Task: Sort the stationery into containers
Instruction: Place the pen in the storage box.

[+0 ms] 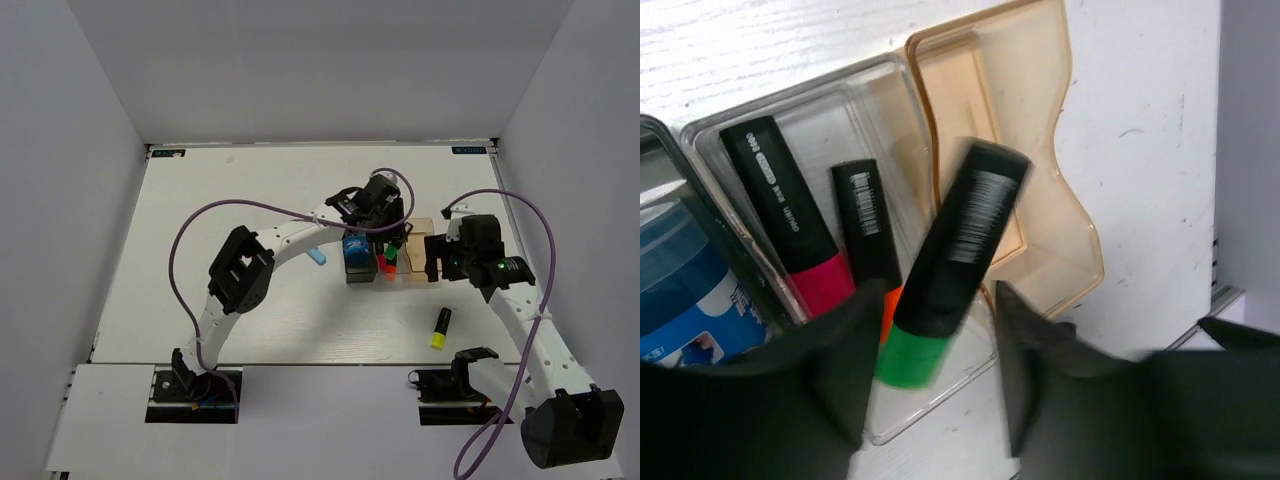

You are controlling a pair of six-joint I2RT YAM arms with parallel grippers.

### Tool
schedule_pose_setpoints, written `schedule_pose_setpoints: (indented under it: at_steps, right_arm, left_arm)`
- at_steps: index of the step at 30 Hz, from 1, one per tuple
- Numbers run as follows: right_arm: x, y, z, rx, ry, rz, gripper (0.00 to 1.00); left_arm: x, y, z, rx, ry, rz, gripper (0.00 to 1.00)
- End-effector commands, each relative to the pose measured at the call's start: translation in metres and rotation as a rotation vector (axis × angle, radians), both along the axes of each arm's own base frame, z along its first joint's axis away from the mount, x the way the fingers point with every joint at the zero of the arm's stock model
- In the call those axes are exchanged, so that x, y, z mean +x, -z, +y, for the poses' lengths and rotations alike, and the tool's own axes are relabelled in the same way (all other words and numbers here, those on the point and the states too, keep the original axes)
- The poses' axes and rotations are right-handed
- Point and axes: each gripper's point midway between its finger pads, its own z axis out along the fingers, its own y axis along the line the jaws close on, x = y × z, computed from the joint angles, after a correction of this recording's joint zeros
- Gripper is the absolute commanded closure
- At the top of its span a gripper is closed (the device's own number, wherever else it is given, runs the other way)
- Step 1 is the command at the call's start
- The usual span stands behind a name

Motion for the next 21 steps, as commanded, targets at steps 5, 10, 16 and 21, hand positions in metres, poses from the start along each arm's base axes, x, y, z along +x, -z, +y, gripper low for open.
schedule_pose_setpoints:
  at_steps: [5, 10, 16, 21]
  right_arm:
    - [-0.003, -0.001, 0.007, 0.053, -0.044, 0.003, 0.24]
    - [-0.009, -0.005, 0.017, 0.077, -0.158, 0.018, 0.41]
    - [-0.053, -0.03, 0.057, 0.105, -0.739, -0.08, 0.49]
    - [-0.113, -0.015, 0.055, -0.047, -1.294, -0.14, 0.09]
  left_arm:
    - [0.01, -0.04, -0.017, -0.08, 0.004, -0.051, 0.32]
    - [0.001, -0.074, -0.002, -0.081, 0.041, -0.115, 0.71]
    - [-0.052, -0.12, 0.097, 0.132, 0.124, -0.324, 0.9]
    - [-0.087, -0.053, 0.241, 0.393, -0.028, -0.296, 0.23]
